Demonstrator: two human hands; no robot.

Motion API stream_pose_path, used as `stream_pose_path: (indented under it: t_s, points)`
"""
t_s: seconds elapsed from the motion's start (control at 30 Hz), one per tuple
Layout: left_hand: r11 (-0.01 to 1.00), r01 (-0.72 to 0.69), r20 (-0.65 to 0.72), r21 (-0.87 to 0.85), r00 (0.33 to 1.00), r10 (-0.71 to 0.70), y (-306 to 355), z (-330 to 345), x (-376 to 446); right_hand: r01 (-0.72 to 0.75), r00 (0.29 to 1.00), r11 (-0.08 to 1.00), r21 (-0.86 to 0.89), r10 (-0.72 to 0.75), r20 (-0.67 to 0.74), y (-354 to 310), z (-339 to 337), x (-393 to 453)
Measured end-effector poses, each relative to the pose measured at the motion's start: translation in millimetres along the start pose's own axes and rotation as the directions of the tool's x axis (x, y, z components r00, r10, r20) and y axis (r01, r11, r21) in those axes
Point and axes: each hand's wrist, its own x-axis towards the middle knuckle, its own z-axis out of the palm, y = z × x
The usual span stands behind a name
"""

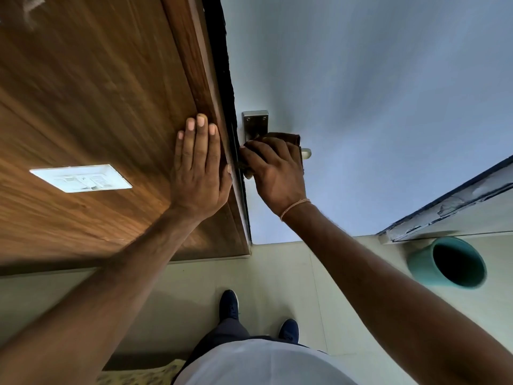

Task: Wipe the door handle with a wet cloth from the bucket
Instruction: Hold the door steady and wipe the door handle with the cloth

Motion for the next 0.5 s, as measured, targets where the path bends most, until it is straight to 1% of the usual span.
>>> stream_pose_path:
  t_s: [0.07,0.13,0.27,0.33,0.4,0.43,0.47,0.5]
  points:
    - [1.0,-0.01,-0.007,-0.001,1.0,0.01,-3.3,0.0,1.2,0.022,1.0,0.999,-0.038,-0.021,0.02,15.3,-2.0,-2.6]
    - [1.0,-0.008,-0.015,0.01,1.0,0.008,-4.5,0.8,1.5,-0.016,1.0,0.998,-0.062,0.017,0.02,31.5,-7.7,-8.3]
    - [1.0,0.022,-0.024,-0.007,0.999,-0.022,2.3,1.0,0.9,-0.018,0.999,0.997,-0.081,0.021,0.038,38.4,-8.2,-14.4]
    - [1.0,0.026,-0.015,-0.008,1.0,-0.026,2.1,1.9,0.9,-0.137,0.99,0.989,-0.054,0.137,0.01,48.0,-12.5,-20.0]
    - [1.0,0.021,-0.009,-0.011,1.0,-0.022,0.7,1.8,2.3,-0.286,0.958,0.958,0.01,0.286,-0.005,59.1,-15.8,-25.3]
    - [1.0,0.021,-0.007,-0.014,1.0,-0.021,0.9,1.3,2.2,-0.35,0.937,0.935,0.06,0.349,0.026,60.7,-15.3,-27.6]
    - [1.0,0.02,-0.007,-0.014,1.0,-0.02,1.6,1.1,1.9,-0.416,0.909,0.899,0.14,0.407,0.086,58.3,-14.9,-28.2]
    - [1.0,0.018,-0.006,-0.011,1.0,-0.019,2.4,0.9,1.6,-0.488,0.873,0.834,0.258,0.463,0.153,54.1,-13.8,-26.3]
